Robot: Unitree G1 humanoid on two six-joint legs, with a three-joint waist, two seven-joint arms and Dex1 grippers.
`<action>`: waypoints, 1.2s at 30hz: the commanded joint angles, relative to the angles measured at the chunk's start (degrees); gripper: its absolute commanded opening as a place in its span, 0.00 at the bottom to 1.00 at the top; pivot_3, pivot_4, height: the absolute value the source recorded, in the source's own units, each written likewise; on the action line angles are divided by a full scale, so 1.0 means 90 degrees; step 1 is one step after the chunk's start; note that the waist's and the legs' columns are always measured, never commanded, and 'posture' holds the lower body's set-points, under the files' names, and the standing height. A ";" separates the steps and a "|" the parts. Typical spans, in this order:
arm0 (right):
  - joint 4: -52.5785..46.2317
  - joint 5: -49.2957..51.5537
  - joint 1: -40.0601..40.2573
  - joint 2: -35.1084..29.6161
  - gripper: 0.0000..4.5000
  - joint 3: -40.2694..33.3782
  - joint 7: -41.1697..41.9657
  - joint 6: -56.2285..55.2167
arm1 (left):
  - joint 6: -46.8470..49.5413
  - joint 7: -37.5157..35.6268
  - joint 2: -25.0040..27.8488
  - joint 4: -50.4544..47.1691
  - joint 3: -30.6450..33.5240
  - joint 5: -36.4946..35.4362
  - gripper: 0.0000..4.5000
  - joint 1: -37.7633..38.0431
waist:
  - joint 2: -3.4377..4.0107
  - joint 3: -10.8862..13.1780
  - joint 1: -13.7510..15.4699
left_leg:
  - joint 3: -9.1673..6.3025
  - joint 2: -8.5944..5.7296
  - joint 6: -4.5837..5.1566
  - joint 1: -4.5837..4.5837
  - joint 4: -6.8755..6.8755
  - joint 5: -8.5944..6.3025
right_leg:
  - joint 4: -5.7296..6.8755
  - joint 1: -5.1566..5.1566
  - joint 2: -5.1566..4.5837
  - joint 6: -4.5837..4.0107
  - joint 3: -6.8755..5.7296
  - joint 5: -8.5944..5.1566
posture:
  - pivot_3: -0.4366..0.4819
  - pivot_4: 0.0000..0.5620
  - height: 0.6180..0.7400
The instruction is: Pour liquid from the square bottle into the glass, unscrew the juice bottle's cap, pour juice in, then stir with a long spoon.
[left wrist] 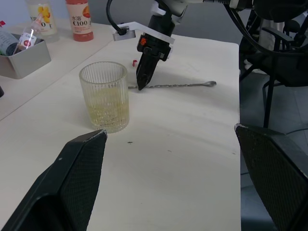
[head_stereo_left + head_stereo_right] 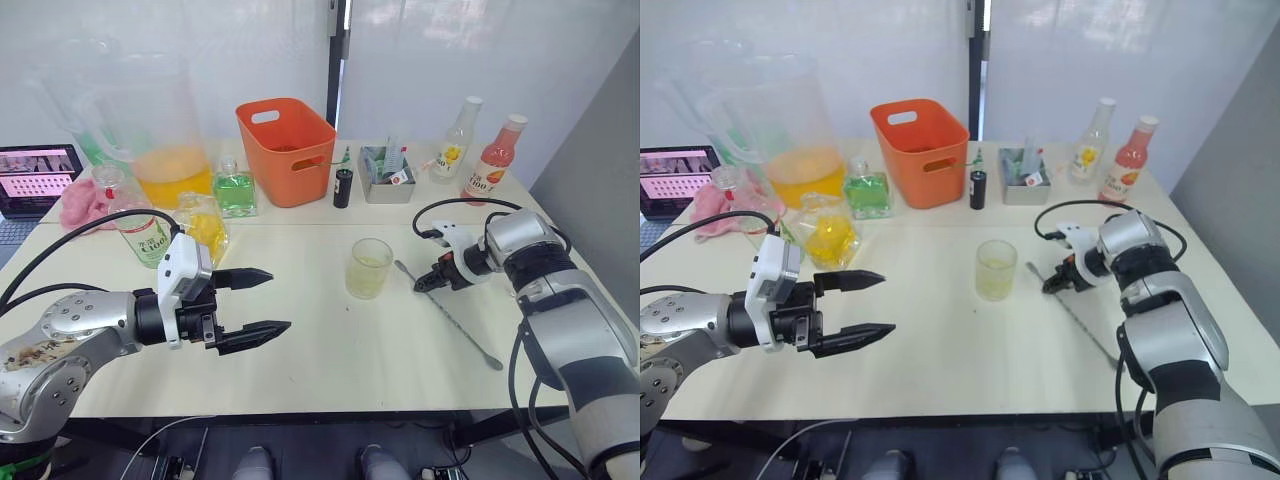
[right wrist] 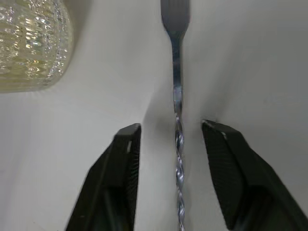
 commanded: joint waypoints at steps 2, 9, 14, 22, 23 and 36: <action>-0.0655 -0.0188 -0.0004 -0.0547 0.91 -0.0219 0.0109 -0.0295 | -0.0254 -0.0106 0.0031 0.0123 0.0106 0.0146 1.00 -0.0077 | 0.0001 0.0001 0.0010 | 0.0000 0.0000 0.0000 -0.0002 -0.0002 0.0000 | -0.0002 -0.0002 -0.0001 0.0002 0.0000 0.0002 | 0.48 0.27 0.99; -0.3246 0.0928 0.0733 -0.1368 1.00 -0.1490 0.0944 -0.0264 | -0.1045 -0.0557 0.0205 0.0841 0.0218 0.1074 1.00 0.0390 | 0.0007 0.0002 -0.0044 | 0.0001 0.0004 0.0000 -0.0001 -0.0024 -0.0001 | 0.0000 -0.0015 0.0005 -0.0006 0.0000 -0.0004 | 0.48 0.27 0.99; -0.4534 0.1967 0.1748 -0.1131 1.00 -0.3828 0.0083 -0.0801 | -0.1314 -0.0643 0.0281 0.1091 0.0624 0.1363 1.00 0.0857 | 0.0005 0.0003 0.0016 | 0.0004 0.0002 -0.0003 -0.0003 -0.0020 -0.0004 | -0.0007 -0.0012 -0.0002 -0.0008 -0.0001 -0.0006 | 0.48 0.27 0.99; -0.5747 0.2690 0.3723 -0.0141 1.00 -0.6180 -0.1532 -0.2153 | -0.1292 0.0240 -0.0266 0.1339 0.1028 0.1590 1.00 0.1134 | 0.0002 0.0001 0.0145 | 0.0004 0.0002 -0.0003 0.0002 -0.0006 -0.0003 | -0.0012 0.0004 -0.0004 -0.0006 -0.0003 -0.0005 | 0.48 0.27 0.99; -0.5782 0.2829 0.3830 -0.0083 1.00 -0.6312 -0.1517 -0.2268 | -0.1305 0.0304 -0.0370 0.1387 0.1085 0.1573 1.00 0.1127 | 0.0003 0.0001 0.0151 | 0.0005 0.0002 -0.0003 0.0002 -0.0007 -0.0003 | -0.0015 0.0003 -0.0004 -0.0006 -0.0002 -0.0005 | 0.48 0.27 0.99; -0.4485 0.2219 0.6464 -0.0604 1.00 -0.6261 -0.0359 -0.5726 | -0.3658 0.1141 -0.1016 0.3216 0.1337 0.3501 1.00 0.1917 | -0.0004 -0.0014 0.0149 | 0.0017 0.0001 -0.0002 0.0015 -0.0007 -0.0003 | -0.0020 0.0015 -0.0011 -0.0016 0.0003 -0.0016 | 0.48 0.27 0.99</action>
